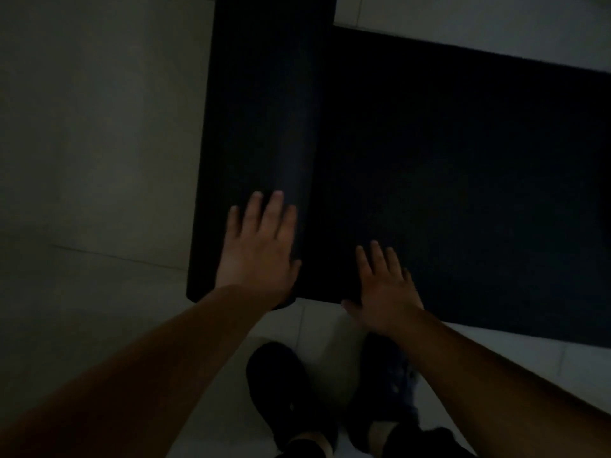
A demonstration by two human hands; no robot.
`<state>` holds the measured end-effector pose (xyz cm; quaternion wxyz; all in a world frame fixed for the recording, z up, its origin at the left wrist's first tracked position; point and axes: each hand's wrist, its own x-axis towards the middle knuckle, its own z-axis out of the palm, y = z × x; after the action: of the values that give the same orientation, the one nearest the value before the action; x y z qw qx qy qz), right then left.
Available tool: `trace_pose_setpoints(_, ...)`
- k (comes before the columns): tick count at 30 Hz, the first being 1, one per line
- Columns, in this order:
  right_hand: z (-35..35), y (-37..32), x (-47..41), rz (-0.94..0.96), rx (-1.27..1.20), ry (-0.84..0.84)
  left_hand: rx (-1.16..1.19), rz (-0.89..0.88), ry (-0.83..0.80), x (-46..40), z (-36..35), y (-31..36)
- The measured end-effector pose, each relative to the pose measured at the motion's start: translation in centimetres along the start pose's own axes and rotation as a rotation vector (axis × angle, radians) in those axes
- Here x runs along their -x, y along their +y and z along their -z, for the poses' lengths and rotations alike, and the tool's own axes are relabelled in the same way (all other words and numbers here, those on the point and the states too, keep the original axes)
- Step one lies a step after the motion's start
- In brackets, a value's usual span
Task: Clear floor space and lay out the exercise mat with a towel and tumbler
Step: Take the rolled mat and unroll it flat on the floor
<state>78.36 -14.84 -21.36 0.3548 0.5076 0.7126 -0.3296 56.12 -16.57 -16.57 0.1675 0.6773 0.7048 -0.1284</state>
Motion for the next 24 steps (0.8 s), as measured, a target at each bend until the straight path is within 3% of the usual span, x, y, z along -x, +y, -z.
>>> trace_pose_setpoints(3, -0.6, -1.2, -3.6, -0.034, 0.046, 0.048, -0.102, -0.167, -0.031, -0.9, -2.4, 1.3)
trace_pose_setpoints(9, -2.4, -0.3, -8.2, -0.025, 0.052, -0.046, -0.352, -0.081, -0.155, -1.8, -6.3, -3.3)
trace_pose_setpoints(13, -1.8, 2.3, -7.5, 0.033, 0.093, -0.125, -0.380, -0.010, -0.269, 0.1, -5.0, -6.1)
trace_pose_setpoints(20, 3.6, 1.0, -7.5, 0.006, 0.104, -0.337, -0.165, 0.375, -0.360, 0.9, -0.8, -12.1)
trace_pose_setpoints(24, 5.1, -4.1, -7.8, 0.006, 0.128, -0.129, 0.171, 0.756, -0.182, -0.5, 0.6, -14.7)
